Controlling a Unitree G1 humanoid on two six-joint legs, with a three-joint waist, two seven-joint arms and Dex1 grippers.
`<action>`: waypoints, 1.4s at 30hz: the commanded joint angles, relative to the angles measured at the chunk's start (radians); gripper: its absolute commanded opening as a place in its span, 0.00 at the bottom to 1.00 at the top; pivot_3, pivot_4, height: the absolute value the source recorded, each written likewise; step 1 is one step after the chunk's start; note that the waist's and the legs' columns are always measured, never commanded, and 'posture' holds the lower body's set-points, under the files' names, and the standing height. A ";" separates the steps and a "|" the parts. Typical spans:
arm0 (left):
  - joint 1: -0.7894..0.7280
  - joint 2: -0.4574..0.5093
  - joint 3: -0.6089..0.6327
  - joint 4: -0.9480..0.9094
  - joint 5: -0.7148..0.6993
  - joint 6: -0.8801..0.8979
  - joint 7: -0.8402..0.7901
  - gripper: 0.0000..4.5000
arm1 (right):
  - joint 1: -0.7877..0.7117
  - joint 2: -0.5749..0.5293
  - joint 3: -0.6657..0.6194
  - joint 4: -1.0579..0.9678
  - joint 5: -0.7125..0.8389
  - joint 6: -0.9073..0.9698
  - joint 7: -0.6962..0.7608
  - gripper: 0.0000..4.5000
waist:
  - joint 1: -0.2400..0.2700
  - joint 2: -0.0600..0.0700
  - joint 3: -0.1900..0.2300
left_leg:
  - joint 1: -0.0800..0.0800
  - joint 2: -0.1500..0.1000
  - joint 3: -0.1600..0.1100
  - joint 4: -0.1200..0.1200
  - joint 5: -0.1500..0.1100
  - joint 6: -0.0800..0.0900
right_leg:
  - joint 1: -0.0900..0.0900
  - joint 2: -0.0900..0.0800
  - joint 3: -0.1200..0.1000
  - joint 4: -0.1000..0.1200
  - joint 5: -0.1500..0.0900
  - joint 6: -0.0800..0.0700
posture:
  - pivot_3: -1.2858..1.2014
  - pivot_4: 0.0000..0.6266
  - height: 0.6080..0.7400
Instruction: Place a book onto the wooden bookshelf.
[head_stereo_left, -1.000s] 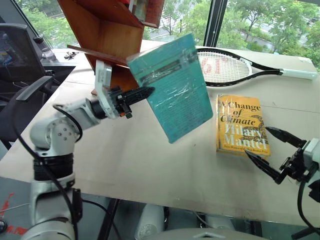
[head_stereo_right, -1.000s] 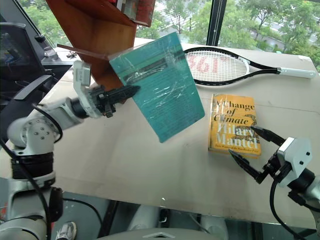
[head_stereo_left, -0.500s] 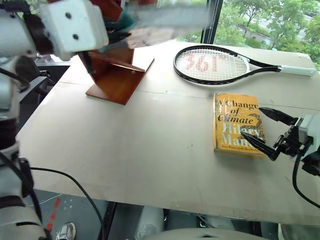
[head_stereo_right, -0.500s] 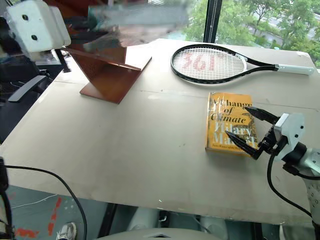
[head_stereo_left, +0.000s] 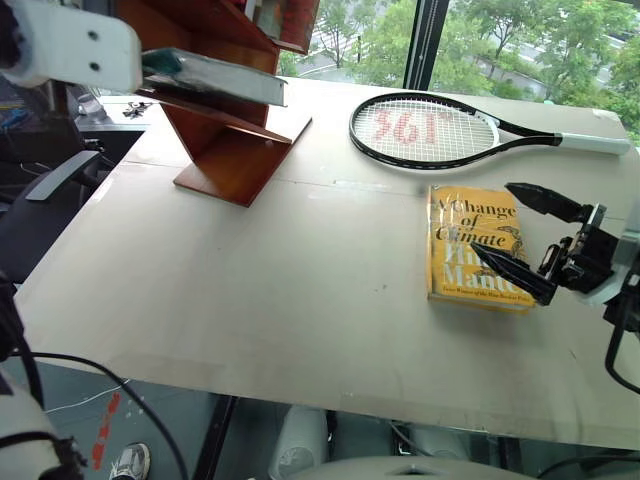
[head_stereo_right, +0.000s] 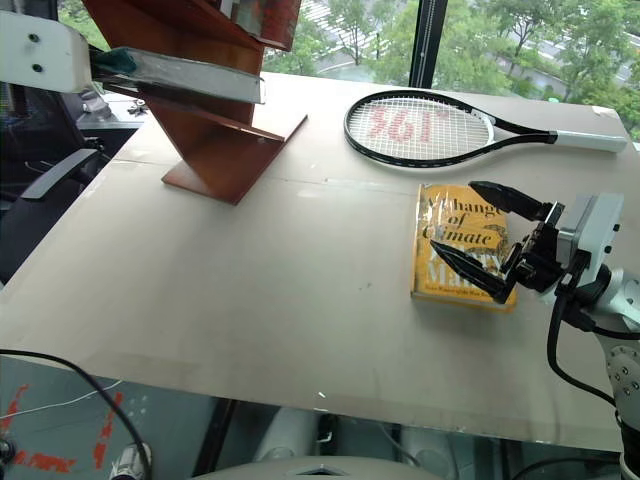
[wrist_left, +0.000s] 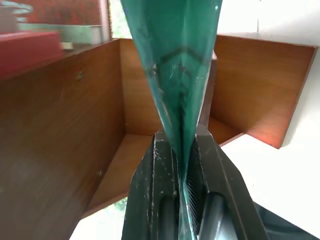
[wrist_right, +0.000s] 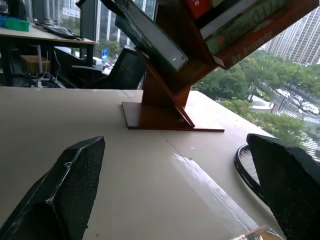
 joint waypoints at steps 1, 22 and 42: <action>-0.081 -0.041 -0.044 0.205 0.103 -0.106 0.064 0.01 | -0.027 -0.026 -0.026 -0.058 0.038 0.017 -0.033 1.00 | -0.002 0.000 0.000 | 0.000 0.001 0.000 0.001 0.000 0.000 | 0.000 0.001 0.000 0.001 0.000 0.000 | 0.52 0.24 1.00; 0.737 -0.037 0.745 -1.107 -1.285 1.621 0.120 0.99 | -0.039 -0.080 -0.052 0.002 0.096 0.037 0.039 1.00 | -0.021 0.000 0.011 | -0.014 0.003 -0.008 0.010 0.001 -0.002 | -0.008 -0.006 -0.005 0.004 -0.001 0.002 | 0.52 0.24 1.00; 1.487 -0.455 0.606 -1.091 -0.854 0.966 0.322 0.99 | 0.421 -0.078 -0.306 0.128 -0.057 -0.016 0.133 1.00 | -0.001 -0.005 0.009 | 0.011 0.000 -0.002 -0.002 -0.002 0.001 | 0.011 -0.015 0.000 -0.002 -0.002 -0.005 | 0.52 0.24 1.00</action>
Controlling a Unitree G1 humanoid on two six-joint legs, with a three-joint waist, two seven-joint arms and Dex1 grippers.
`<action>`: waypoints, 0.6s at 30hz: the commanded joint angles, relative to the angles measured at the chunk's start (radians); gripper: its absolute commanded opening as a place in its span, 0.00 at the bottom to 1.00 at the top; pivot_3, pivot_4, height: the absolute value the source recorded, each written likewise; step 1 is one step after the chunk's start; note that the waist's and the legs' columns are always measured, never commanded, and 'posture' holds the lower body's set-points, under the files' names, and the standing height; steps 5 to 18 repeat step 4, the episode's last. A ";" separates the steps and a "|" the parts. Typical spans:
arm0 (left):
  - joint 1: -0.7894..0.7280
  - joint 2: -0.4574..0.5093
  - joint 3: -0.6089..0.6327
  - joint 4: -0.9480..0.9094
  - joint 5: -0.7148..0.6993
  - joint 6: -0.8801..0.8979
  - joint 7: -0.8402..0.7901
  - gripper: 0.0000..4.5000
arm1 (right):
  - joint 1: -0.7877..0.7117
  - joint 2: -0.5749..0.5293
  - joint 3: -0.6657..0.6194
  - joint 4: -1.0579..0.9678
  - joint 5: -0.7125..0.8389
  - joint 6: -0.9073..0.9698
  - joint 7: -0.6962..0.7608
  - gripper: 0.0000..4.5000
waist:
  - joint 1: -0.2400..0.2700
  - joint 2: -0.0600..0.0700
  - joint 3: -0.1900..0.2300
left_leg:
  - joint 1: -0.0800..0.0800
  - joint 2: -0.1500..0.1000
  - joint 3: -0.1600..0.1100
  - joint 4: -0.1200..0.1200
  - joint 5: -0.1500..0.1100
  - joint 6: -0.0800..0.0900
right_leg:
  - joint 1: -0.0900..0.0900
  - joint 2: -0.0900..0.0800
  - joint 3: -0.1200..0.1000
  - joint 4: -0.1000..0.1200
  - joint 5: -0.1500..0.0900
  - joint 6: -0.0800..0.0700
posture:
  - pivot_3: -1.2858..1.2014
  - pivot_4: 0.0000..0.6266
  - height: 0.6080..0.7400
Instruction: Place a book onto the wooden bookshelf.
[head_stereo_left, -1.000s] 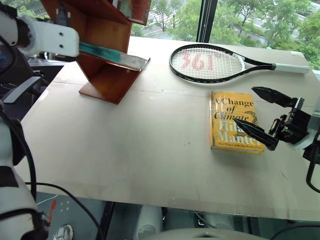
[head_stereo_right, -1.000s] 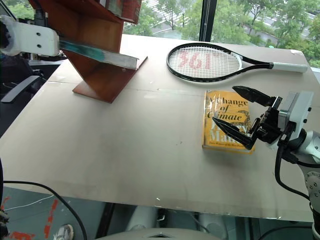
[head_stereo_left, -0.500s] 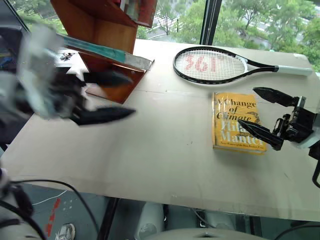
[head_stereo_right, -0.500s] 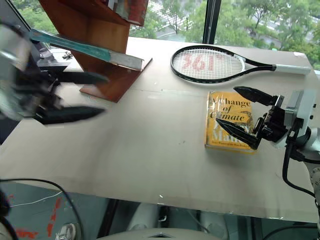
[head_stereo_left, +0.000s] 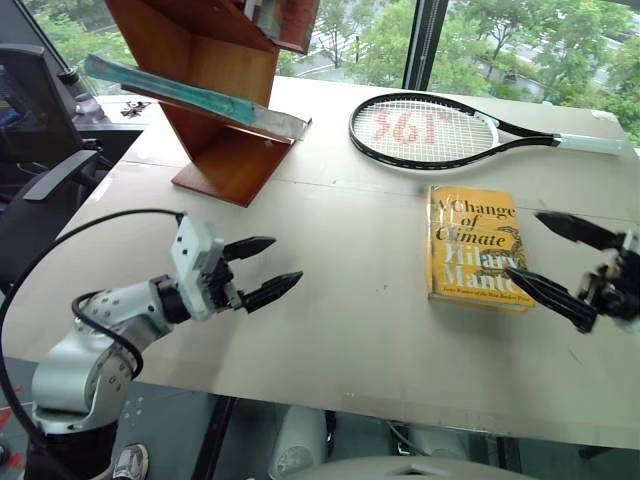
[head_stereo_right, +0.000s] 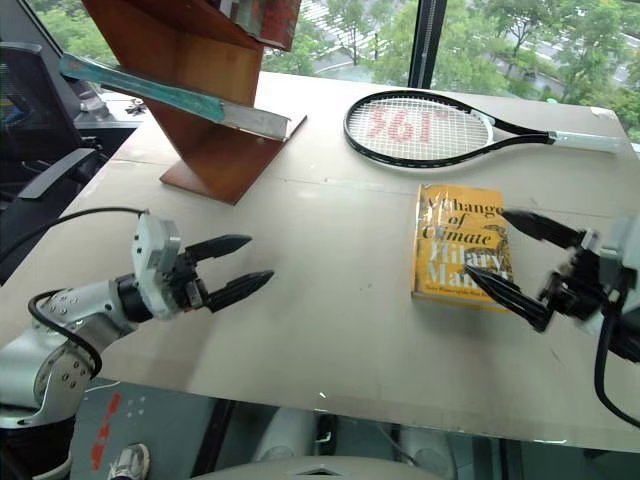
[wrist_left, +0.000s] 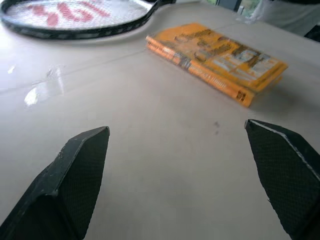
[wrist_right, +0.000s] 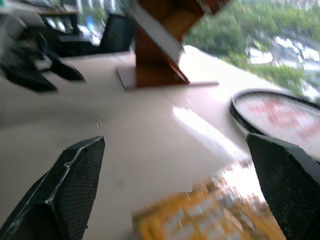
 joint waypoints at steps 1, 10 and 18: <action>0.065 0.021 0.012 0.040 0.058 -0.109 -0.050 0.99 | 0.101 0.027 -0.080 0.087 -0.111 -0.098 0.054 1.00 | -0.001 0.000 0.000 | 0.000 0.000 0.000 0.000 0.000 0.000 | 0.000 0.000 0.000 0.000 0.000 0.000 | 0.52 0.24 1.00; 0.107 0.026 0.010 0.068 0.072 -0.134 -0.067 0.99 | 0.148 0.041 -0.100 0.147 -0.169 -0.151 0.069 1.00 | -0.001 0.001 -0.001 | 0.000 0.000 0.000 -0.001 0.000 0.000 | -0.001 -0.001 0.000 -0.001 0.000 -0.001 | 0.52 0.24 1.00; 0.107 0.026 0.010 0.068 0.072 -0.134 -0.067 0.99 | 0.148 0.041 -0.100 0.147 -0.169 -0.151 0.069 1.00 | -0.001 0.001 -0.001 | 0.000 0.000 0.000 -0.001 0.000 0.000 | -0.001 -0.001 0.000 -0.001 0.000 -0.001 | 0.52 0.24 1.00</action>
